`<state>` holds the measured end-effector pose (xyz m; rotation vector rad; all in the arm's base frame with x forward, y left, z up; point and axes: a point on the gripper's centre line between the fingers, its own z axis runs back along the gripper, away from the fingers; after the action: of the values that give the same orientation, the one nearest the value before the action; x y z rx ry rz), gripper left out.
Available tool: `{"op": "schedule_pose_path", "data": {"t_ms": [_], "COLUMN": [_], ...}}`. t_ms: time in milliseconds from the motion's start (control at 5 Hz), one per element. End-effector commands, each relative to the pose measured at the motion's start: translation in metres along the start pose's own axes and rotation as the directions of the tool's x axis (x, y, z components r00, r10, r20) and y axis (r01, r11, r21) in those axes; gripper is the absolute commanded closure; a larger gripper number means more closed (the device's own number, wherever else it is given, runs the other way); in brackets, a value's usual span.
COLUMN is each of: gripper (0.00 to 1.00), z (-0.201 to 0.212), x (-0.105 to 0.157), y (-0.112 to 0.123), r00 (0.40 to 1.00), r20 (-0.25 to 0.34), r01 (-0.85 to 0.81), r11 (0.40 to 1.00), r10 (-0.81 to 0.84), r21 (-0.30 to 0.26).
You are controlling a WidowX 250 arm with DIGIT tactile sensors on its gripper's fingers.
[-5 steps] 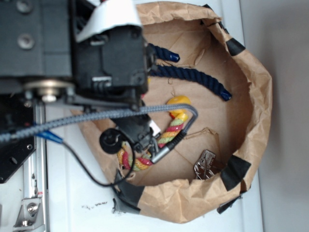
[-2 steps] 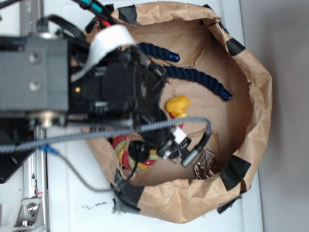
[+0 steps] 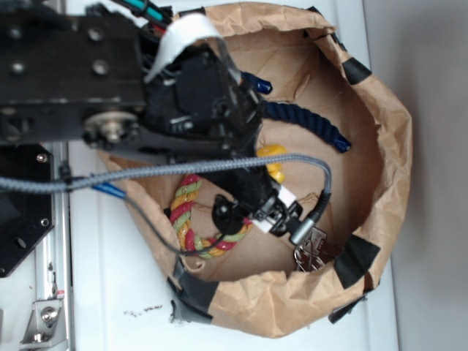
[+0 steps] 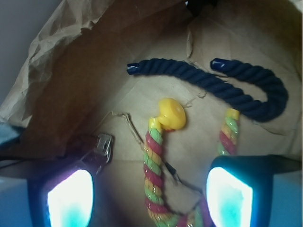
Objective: Grab the silver keys.
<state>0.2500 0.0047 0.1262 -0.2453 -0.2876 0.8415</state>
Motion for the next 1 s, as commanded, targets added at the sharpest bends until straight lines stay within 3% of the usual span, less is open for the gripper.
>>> {"op": "schedule_pose_path", "data": {"t_ms": [0,200,800], "gripper": [0.00,0.00,0.00], "z": [-0.024,-0.027,-0.052], "x": [0.013,0.004,-0.007], "y": [-0.006,-0.017,-0.036], "r00": [0.997,0.997,0.998], "r20": [0.080,0.070,0.063], "r01": [-0.020,0.014,0.026], "r11": [1.000,1.000,0.999], "r10": [0.018,-0.014,-0.028], "r21": [0.023,-0.002,0.021]}}
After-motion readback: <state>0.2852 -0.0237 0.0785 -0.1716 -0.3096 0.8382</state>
